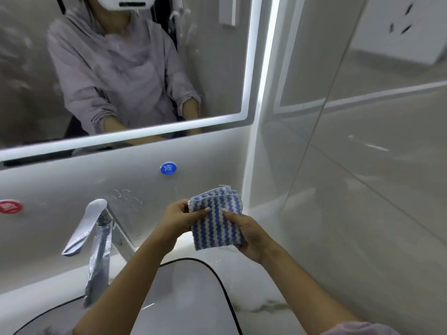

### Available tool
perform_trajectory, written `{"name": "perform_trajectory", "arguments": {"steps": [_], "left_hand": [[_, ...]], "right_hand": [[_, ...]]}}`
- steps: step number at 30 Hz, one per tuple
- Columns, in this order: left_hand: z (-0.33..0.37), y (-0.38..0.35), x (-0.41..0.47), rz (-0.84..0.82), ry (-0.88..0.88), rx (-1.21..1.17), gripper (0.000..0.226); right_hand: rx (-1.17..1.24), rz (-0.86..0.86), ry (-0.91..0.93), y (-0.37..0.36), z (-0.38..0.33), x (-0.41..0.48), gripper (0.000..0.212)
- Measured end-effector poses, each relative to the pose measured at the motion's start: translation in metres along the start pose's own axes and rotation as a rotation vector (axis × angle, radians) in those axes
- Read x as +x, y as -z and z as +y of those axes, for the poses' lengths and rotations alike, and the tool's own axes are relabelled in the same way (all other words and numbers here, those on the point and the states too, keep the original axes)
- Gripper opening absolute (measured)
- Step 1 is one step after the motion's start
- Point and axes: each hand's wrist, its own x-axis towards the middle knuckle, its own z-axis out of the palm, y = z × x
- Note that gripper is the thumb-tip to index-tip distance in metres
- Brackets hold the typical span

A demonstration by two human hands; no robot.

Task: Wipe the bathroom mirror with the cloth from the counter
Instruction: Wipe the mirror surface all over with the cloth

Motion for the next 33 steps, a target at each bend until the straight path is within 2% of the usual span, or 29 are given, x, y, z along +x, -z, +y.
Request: {"name": "perform_trajectory", "arguments": {"steps": [5,9,14,18,23,33], "left_hand": [[0.011,0.011,-0.042,-0.002,0.007,-0.175,0.026],[0.004,0.015,-0.078,0.041,0.045,-0.368,0.045],[-0.004,0.021,-0.119,0.180,-0.015,-0.360,0.023],[-0.008,0.035,-0.152,0.311,-0.051,-0.341,0.025],[-0.013,0.053,-0.193,0.470,-0.078,-0.315,0.020],[-0.019,0.068,-0.263,0.666,-0.155,-0.236,0.019]], "right_hand": [[0.025,-0.023,0.062,-0.024,-0.007,-0.025,0.032],[0.048,-0.056,0.092,-0.044,-0.006,-0.046,0.027],[-0.021,-0.118,0.100,-0.065,0.007,-0.062,0.027],[-0.167,-0.186,0.126,-0.083,0.019,-0.071,0.029],[-0.325,-0.284,0.183,-0.106,0.035,-0.085,0.022],[-0.436,-0.481,0.230,-0.137,0.059,-0.118,0.024]]}}
